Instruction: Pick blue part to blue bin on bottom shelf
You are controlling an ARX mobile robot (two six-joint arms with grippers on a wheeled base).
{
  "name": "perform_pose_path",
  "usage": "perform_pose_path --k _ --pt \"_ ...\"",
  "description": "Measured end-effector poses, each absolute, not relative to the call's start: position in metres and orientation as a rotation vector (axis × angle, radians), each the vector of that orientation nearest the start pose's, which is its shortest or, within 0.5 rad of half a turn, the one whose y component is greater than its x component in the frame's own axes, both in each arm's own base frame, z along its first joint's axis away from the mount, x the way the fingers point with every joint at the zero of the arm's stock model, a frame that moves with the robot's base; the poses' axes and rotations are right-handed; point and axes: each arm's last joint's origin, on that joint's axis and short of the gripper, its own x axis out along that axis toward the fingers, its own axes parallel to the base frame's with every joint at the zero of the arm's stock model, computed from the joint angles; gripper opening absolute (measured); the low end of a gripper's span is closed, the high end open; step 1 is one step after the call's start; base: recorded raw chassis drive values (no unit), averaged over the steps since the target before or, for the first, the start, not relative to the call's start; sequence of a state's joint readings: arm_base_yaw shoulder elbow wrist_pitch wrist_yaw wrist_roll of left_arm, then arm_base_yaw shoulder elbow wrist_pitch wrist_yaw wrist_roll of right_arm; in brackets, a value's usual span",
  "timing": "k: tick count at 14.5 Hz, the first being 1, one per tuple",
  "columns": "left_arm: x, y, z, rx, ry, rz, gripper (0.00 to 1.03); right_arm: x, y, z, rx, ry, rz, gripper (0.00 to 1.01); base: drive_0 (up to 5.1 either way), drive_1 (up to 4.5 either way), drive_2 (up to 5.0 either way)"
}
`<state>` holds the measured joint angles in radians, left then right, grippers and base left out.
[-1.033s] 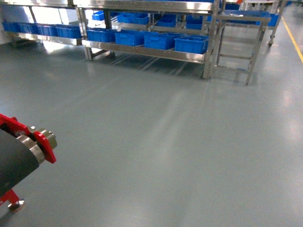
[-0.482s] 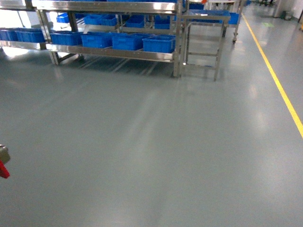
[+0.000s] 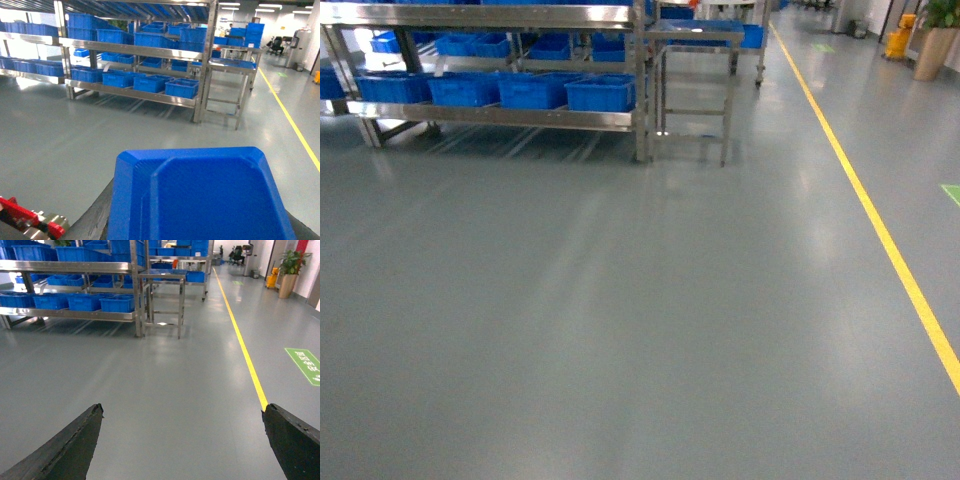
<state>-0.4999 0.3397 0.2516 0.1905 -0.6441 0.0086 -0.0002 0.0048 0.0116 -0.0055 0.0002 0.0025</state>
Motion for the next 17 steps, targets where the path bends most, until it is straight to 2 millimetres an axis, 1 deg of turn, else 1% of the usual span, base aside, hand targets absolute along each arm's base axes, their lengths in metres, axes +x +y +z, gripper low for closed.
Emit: perform_pose_path --k 10,16,17 --pt "0.1056 -0.0380 0.2389 -0.047 -0.085 0.144 0.44 0.0973 0.0000 0.1666 0.002 -0.001 0.000 0.98 -0.8 -0.84 -0.8" --pt "0.1054 -0.0379 0.2392 -0.048 -0.087 0.143 0.44 0.0973 0.0000 0.1669 0.002 -0.005 0.000 0.98 0.0 0.00 0.0" --pt "0.1053 -0.0378 0.2396 -0.050 -0.091 0.143 0.44 0.0973 0.0000 0.1667 0.002 -0.002 0.000 0.98 -0.1 4.09 -4.2"
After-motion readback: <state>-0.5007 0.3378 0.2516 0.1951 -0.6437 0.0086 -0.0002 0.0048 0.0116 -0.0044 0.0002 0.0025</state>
